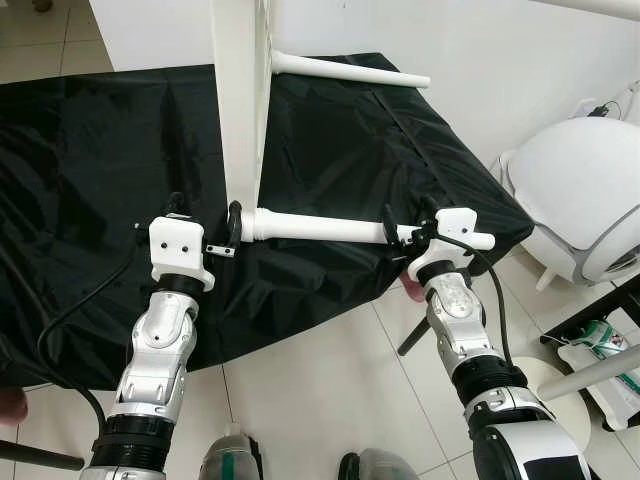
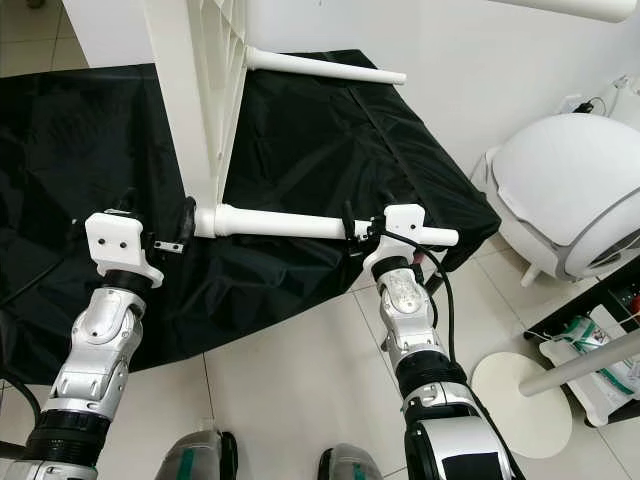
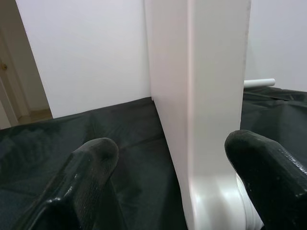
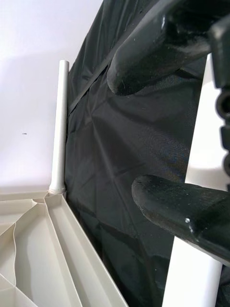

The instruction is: Building children table

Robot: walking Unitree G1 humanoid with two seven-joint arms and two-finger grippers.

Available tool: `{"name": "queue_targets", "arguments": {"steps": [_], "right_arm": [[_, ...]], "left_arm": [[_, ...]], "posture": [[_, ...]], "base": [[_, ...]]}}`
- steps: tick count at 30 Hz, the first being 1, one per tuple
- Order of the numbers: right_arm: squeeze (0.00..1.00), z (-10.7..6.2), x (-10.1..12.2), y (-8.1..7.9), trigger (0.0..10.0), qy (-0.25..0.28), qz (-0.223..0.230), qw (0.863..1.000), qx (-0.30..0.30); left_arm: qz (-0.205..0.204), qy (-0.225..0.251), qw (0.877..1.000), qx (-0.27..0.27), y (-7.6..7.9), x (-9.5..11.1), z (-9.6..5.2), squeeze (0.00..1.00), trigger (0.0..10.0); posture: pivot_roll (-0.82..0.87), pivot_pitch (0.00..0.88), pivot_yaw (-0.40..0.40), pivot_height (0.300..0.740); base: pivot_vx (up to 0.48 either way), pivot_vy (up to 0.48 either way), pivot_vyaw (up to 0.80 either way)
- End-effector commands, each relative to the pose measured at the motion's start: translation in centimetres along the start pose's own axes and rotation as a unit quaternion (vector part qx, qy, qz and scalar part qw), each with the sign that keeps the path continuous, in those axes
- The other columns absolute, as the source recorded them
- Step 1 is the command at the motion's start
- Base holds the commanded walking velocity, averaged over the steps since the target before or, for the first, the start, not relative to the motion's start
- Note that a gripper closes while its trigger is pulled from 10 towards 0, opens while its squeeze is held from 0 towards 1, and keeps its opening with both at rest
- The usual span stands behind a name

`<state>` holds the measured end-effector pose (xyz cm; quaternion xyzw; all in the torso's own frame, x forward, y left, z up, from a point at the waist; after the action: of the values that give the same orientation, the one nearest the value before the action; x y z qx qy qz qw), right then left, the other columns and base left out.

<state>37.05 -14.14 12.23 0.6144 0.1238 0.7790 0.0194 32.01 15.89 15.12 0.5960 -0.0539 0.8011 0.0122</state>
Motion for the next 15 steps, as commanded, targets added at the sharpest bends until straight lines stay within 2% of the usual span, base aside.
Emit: {"name": "queue_targets", "arguments": {"steps": [1, 11, 15], "right_arm": [[0.00, -0.24, -0.37, 0.01, 10.0, -0.004, -0.005, 1.000, 0.004], [0.00, -0.25, -0.14, -0.10, 10.0, 0.002, -0.001, 1.000, 0.006], [0.00, -0.70, 0.53, 0.15, 10.0, 0.017, -0.001, 1.000, 0.006]], "left_arm": [[-0.001, 0.002, 0.997, -0.075, 1.42, 0.20, -0.27, 0.00, 10.0], [-0.002, 0.001, 0.997, -0.073, 1.29, 0.28, -0.43, 0.00, 10.0], [-0.002, 0.000, 0.998, -0.060, 0.57, 0.45, -1.04, 0.00, 10.0]], "posture": [[0.04, 0.000, -0.045, 0.740], [0.04, 0.000, -0.046, 0.740], [0.04, 0.000, -0.048, 0.740]], "base": [[0.000, 0.000, 0.00], [0.000, 0.000, 0.00], [0.000, 0.000, 0.00]]}}
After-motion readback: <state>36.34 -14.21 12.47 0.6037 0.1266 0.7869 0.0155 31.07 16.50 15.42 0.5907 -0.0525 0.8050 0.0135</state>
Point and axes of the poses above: a point about 5 cm out from each wrist's last joint towards the gripper, its own z axis pointing out of the wrist towards the gripper, its own x axis along the axis of the wrist's last joint, y = z × x, the point moved 4 cm from there along z, pointing out of the wrist towards the gripper, and after that the axes turned 3 degrees about -z, right-handed, at the moved point
